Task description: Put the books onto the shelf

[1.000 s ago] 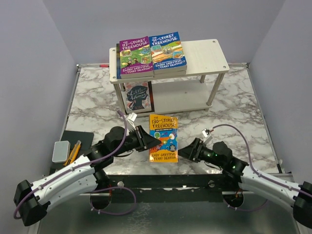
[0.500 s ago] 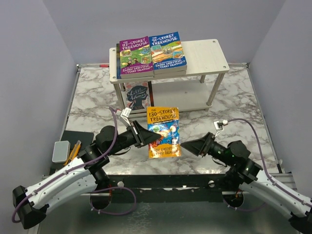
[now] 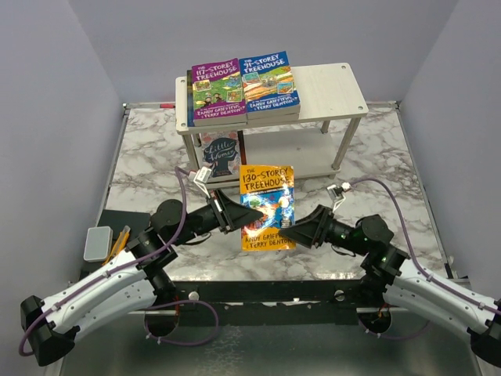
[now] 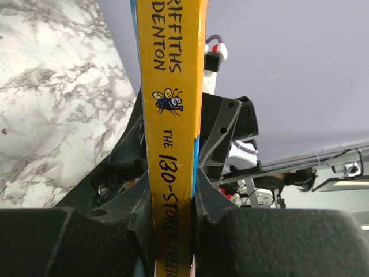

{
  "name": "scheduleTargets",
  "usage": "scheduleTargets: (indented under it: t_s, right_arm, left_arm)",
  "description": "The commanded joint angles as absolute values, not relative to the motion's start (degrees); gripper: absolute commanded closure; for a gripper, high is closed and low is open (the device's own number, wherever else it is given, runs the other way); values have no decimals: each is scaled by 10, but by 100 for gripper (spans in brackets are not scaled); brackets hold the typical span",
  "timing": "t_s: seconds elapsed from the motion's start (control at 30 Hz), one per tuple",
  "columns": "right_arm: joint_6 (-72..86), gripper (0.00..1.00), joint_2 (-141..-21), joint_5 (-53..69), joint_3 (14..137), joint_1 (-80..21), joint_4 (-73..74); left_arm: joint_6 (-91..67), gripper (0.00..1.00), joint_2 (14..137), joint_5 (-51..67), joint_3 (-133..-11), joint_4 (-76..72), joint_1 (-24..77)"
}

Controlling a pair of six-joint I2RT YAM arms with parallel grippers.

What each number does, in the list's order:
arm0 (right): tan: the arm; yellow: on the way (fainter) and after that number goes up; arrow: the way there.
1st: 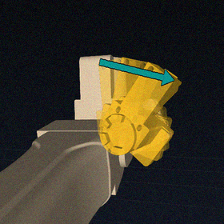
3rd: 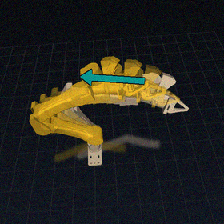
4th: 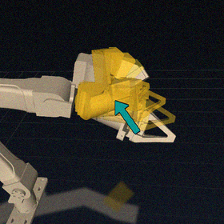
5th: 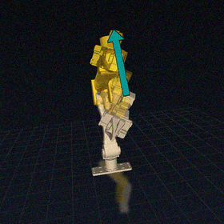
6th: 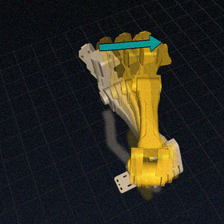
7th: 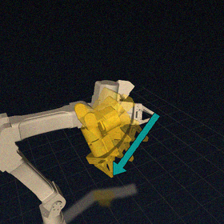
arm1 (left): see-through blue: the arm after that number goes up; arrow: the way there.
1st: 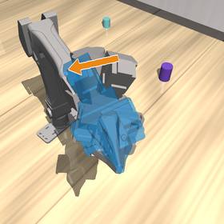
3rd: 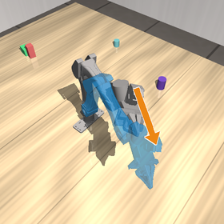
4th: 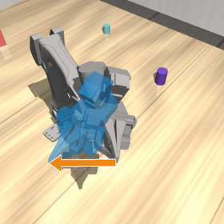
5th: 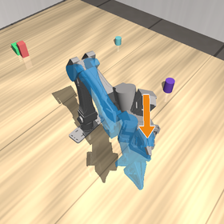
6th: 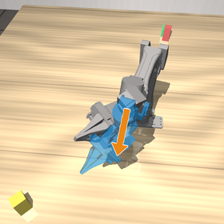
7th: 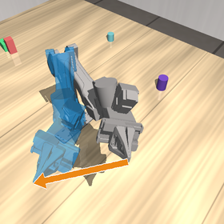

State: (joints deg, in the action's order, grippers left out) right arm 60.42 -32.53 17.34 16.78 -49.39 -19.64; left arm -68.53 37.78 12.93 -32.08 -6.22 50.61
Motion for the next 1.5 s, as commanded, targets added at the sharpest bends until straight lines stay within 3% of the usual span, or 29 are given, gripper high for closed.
scheduleTargets:
  t_s: [0.0,0.33,0.83,0.9,0.93,0.97,1.1,1.27,1.4,1.47]
  right_arm:
    - [632,22,-338,230,161,-496,-281]
    - [657,49,-346,217,178,-513,-301]
    - [688,72,-362,153,194,-545,-314]
    - [685,82,-378,143,202,-554,-319]
    - [683,95,-383,138,207,-557,-318]
    - [683,99,-387,132,211,-559,-315]
    - [665,100,-375,112,229,-561,-266]
    - [644,100,-333,70,245,-561,-157]
    - [633,100,-293,31,245,-562,-92]
    - [630,100,-281,11,246,-561,-63]
  left_arm:
    - [-687,100,363,126,-354,-138,504]
    - [-660,100,354,90,-335,-118,504]
    - [-629,100,311,18,-311,-61,504]
    - [-630,100,308,15,-307,-61,504]
    - [-632,100,307,14,-305,-60,504]
    - [-634,100,306,15,-302,-59,504]
    - [-648,100,288,16,-282,-45,504]
    - [-661,80,249,3,-243,-3,504]
    - [-662,47,219,-41,-229,64,504]
    - [-656,40,211,-67,-232,107,504]
